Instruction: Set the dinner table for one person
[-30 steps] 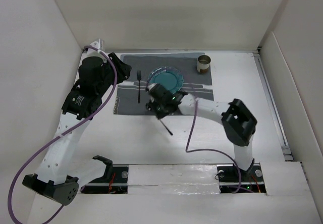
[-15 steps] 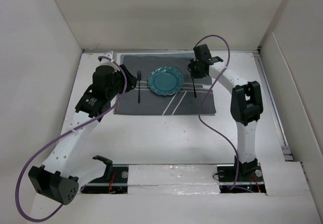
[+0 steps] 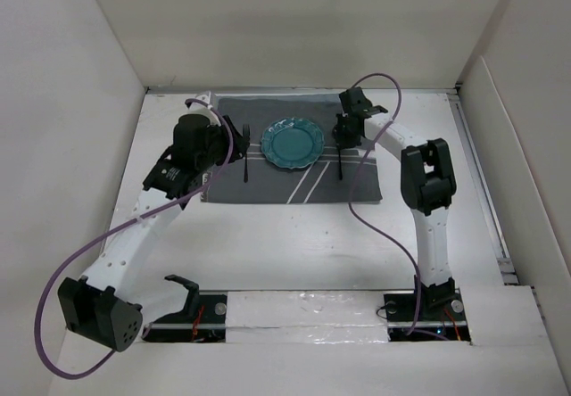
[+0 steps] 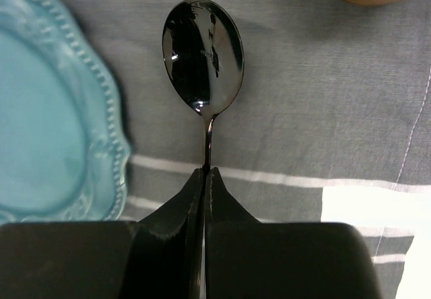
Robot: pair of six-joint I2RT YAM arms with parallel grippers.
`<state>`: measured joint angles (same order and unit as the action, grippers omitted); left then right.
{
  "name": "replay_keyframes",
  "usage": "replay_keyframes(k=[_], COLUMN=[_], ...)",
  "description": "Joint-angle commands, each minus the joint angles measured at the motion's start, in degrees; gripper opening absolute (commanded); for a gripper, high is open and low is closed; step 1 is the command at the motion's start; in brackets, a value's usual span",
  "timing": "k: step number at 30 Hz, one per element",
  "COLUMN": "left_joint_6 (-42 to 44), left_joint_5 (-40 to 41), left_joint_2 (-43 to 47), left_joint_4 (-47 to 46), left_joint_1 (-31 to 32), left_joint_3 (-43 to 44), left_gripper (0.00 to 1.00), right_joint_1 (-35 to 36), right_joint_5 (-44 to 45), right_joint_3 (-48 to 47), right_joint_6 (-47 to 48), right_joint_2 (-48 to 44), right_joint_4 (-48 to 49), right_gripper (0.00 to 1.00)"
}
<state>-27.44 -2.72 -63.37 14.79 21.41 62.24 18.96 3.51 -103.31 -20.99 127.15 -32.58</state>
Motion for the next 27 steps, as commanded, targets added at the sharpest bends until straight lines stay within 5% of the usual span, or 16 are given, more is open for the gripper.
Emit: replay_keyframes(k=[1, 5, 14, 19, 23, 27], left_joint_6=[1.43, 1.16, 2.83, 3.01, 0.73, 0.64], left_joint_5=[-0.97, -0.97, 4.74, 3.69, 5.42, 14.74], left_joint_2=[-0.87, -1.75, -4.3, -7.9, -8.35, -3.09], left_joint_4=[-2.48, -2.22, -0.73, 0.07, 4.53, 2.36], left_joint_1=[0.3, 0.3, 0.3, 0.3, -0.93, -0.93], left_joint_3=[1.31, 2.01, 8.94, 17.54, 27.3, 31.37], left_gripper=[0.34, 0.34, 0.4, 0.47, 0.49, 0.58], right_joint_1=[-0.5, -0.5, 0.55, 1.69, -0.32, -4.79], right_joint_5=[2.38, 1.33, -7.85, -9.93, -0.66, 9.05], right_joint_3=[-1.37, -0.84, -1.54, -3.05, 8.07, 22.48], right_joint_6=[-2.21, -1.95, 2.52, 4.65, 2.98, -1.32], right_joint_2=[0.73, 0.38, -9.72, -27.85, -48.88, -69.29], right_joint_4=[1.99, 3.22, -1.85, -4.7, 4.08, 14.98], right_gripper=[0.06, 0.37, 0.67, 0.62, 0.5, 0.54])
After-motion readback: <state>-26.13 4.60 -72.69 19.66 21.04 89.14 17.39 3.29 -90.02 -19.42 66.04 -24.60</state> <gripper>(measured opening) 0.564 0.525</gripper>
